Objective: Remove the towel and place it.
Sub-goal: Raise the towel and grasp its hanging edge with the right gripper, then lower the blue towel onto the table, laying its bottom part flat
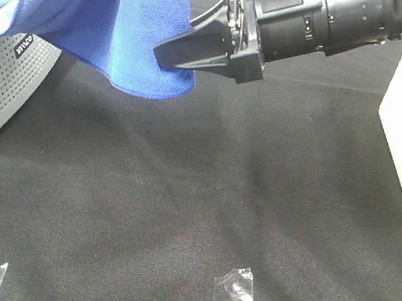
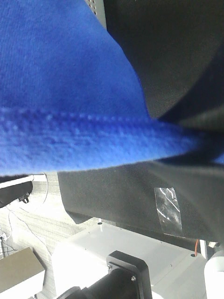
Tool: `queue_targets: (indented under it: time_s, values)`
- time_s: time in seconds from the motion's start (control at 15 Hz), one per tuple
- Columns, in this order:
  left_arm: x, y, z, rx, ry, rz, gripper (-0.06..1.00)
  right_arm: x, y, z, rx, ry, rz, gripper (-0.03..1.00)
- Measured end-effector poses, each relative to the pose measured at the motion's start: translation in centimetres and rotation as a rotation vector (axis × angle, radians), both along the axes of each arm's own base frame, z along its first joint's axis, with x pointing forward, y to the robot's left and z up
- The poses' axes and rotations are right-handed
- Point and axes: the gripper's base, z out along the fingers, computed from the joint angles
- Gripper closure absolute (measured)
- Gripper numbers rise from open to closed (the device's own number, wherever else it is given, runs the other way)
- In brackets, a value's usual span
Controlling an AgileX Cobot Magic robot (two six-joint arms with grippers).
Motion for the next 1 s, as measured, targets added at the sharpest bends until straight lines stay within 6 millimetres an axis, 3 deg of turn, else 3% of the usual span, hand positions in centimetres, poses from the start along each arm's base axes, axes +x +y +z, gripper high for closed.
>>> queue_targets:
  time_s: [0.07, 0.13, 0.27, 0.53, 0.73, 1.0]
  values:
    - [0.0, -0.1, 0.0, -0.008, 0.007, -0.005, 0.94, 0.0, 0.0, 0.0, 0.0, 0.005, 0.001, 0.94]
    - [-0.1, -0.1, -0.1, -0.021, 0.023, -0.012, 0.94, -0.1, 0.0, -0.1, -0.007, 0.016, 0.003, 0.97]
    - [-0.1, -0.3, -0.2, -0.051, 0.044, -0.012, 0.94, 0.1, -0.1, -0.1, -0.01, 0.054, -0.04, 0.97]
    - [0.8, -1.1, -1.3, -0.19, 0.153, 0.035, 0.94, 0.9, -1.6, 0.7, -0.135, 0.095, -0.316, 0.97]
    - [2.0, -2.2, -2.6, -0.243, 0.199, 0.058, 0.94, 0.6, -3.5, 3.8, -0.243, 0.065, -0.509, 0.97]
    - [3.8, -4.0, -3.4, -0.283, 0.114, 0.02, 0.94, 1.5, -5.9, 10.0, -0.388, -0.083, -0.73, 0.97]
